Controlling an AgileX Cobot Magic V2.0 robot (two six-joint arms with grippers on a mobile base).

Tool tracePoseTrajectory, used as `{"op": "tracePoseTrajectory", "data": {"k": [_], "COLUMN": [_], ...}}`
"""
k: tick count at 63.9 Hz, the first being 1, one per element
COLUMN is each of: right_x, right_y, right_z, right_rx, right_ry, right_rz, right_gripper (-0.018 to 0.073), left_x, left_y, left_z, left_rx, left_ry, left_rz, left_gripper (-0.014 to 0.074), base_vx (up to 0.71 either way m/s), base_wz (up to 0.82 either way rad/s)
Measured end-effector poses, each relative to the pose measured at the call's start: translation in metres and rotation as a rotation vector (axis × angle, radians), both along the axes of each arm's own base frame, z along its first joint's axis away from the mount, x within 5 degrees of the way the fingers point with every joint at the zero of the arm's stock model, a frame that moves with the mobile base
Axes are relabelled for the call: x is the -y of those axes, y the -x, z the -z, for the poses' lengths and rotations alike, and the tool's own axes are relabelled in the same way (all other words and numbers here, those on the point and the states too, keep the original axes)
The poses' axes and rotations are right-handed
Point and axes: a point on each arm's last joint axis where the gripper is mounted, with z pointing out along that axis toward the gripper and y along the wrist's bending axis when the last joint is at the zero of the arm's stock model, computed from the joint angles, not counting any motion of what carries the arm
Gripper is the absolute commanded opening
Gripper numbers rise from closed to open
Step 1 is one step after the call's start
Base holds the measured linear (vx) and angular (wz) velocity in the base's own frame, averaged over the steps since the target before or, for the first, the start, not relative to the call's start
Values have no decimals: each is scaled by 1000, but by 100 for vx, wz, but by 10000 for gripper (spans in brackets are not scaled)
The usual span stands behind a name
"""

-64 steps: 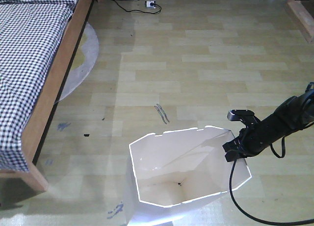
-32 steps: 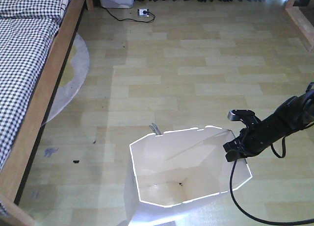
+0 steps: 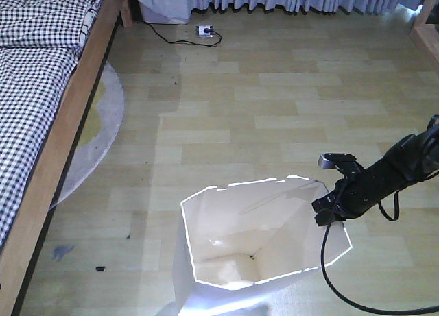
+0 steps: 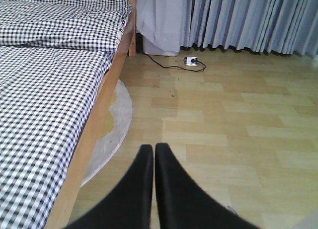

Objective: Move trash bin to bedside with robot
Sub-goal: 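Drive forward carrying the bin toward the bedside near the curtains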

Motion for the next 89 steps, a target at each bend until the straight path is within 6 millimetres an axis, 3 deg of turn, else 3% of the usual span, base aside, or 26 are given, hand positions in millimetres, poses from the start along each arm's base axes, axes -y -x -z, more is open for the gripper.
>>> {"op": "tracePoseTrajectory", "data": {"k": [89], "right_x": [0], "right_y": [0], "right_z": [0], "right_rx": [0], "right_ry": [-1], "right_rz": [0], "right_gripper": [-5], "left_x": [0], "left_y": [0], "left_z": [0], "left_rx": [0], "left_ry": [0], "left_rz": [0], "left_gripper": [-6], "base_vx": [36], "base_wz": [-1]}}
